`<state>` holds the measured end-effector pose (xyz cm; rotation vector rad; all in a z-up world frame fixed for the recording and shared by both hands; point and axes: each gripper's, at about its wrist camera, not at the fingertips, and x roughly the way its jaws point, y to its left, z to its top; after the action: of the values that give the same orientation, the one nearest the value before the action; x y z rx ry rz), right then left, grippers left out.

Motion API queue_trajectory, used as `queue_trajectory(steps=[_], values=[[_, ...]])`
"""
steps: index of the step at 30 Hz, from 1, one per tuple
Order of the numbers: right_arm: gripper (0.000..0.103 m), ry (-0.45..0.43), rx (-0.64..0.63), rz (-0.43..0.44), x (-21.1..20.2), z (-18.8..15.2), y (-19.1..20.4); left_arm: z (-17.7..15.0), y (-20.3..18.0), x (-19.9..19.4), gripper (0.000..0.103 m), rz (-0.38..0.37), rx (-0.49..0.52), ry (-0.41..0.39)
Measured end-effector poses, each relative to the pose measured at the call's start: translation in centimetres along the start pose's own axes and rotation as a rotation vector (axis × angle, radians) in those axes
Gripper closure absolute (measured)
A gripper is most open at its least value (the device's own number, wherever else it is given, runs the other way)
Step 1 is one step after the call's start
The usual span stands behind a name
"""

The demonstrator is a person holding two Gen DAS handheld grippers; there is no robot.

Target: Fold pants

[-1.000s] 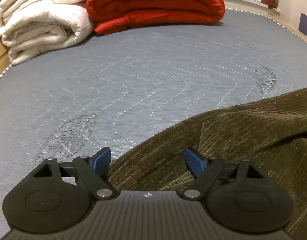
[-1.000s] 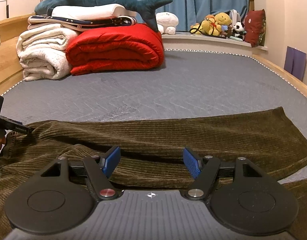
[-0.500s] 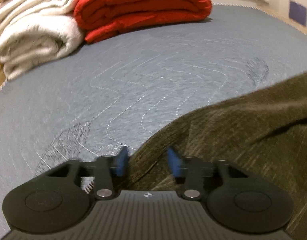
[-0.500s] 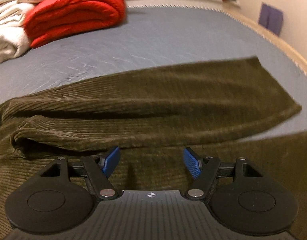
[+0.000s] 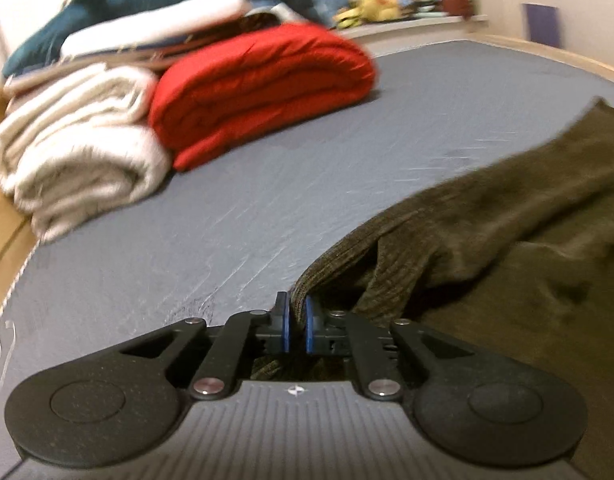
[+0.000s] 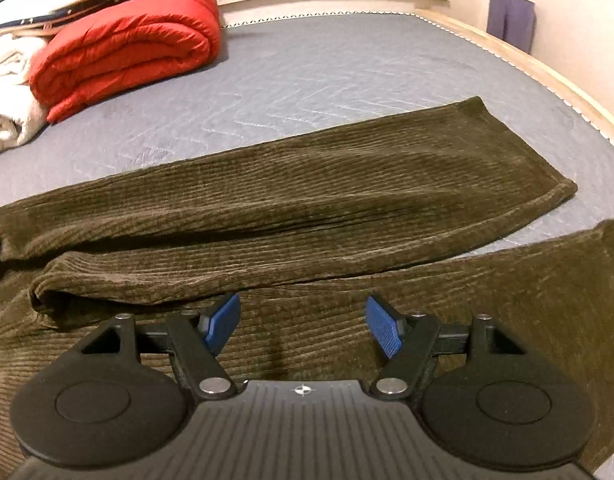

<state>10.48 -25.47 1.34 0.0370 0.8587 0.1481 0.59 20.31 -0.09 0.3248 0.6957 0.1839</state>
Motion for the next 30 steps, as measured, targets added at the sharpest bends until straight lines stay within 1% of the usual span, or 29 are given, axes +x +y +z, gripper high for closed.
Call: queue_trajectory(steps=[3,5,7,8,9,10,12,13,14,15,16,17,18,19,21,25,26,30], values=[[0.031,-0.025,0.056,0.023,-1.0,0.2,-0.5,-1.8,-1.2,-4.4,0.096,-0.088,0.140,-0.035],[0.031,-0.050,0.085,0.034,-1.8,0.2,-0.8,-3.8,-1.4,-7.1,0.096,-0.191,0.181,-0.043],[0.031,-0.077,0.097,0.054,-2.7,0.2,-1.2,-6.1,-2.0,-8.8,0.096,-0.287,0.199,-0.040],[0.031,-0.090,0.099,0.058,-3.1,0.2,-1.2,-7.2,-2.6,-9.2,0.096,-0.337,0.206,-0.025],[0.031,-0.099,0.099,0.059,-3.3,0.2,-1.3,-8.2,-3.1,-9.1,0.096,-0.368,0.219,-0.001],[0.031,-0.104,0.101,0.059,-3.4,0.3,-1.4,-8.9,-4.1,-8.8,0.096,-0.375,0.253,0.030],[0.031,-0.107,0.116,0.058,-3.4,0.4,-1.7,-9.3,-6.1,-8.3,0.091,-0.315,0.328,0.069],[0.031,-0.105,0.127,0.057,-3.3,0.5,-1.7,-8.8,-6.5,-8.3,0.090,-0.290,0.330,0.064],[0.031,-0.100,0.142,0.060,-3.2,0.6,-1.9,-8.2,-6.5,-8.5,0.076,-0.281,0.301,0.049],[0.031,-0.095,0.158,0.067,-3.1,0.7,-2.1,-7.1,-6.3,-8.8,0.065,-0.279,0.241,0.025],[0.031,-0.092,0.174,0.076,-3.0,0.7,-2.2,-6.2,-6.2,-9.2,0.047,-0.280,0.186,-0.006],[0.031,-0.093,0.185,0.086,-3.0,0.7,-2.3,-5.1,-6.2,-9.5,0.042,-0.285,0.140,-0.044],[0.031,-0.097,0.190,0.091,-3.1,0.8,-2.3,-4.4,-6.5,-9.7,0.042,-0.287,0.127,-0.067],[0.031,-0.103,0.190,0.092,-3.1,0.8,-2.4,-3.7,-7.1,-9.6,0.042,-0.284,0.135,-0.084],[0.031,-0.113,0.194,0.092,-3.2,0.9,-2.5,-3.0,-8.9,-8.8,0.042,-0.271,0.179,-0.098],[0.031,-0.100,0.207,0.083,-2.5,0.8,-2.8,-2.6,-11.9,-5.5,0.042,-0.269,0.282,-0.042],[0.031,-0.096,0.206,0.082,-2.4,0.8,-2.8,-2.3,-12.6,-5.0,0.042,-0.266,0.307,-0.040],[0.031,-0.089,0.185,0.072,-1.8,0.8,-3.0,-1.1,-13.1,-3.3,0.042,-0.290,0.298,-0.043]])
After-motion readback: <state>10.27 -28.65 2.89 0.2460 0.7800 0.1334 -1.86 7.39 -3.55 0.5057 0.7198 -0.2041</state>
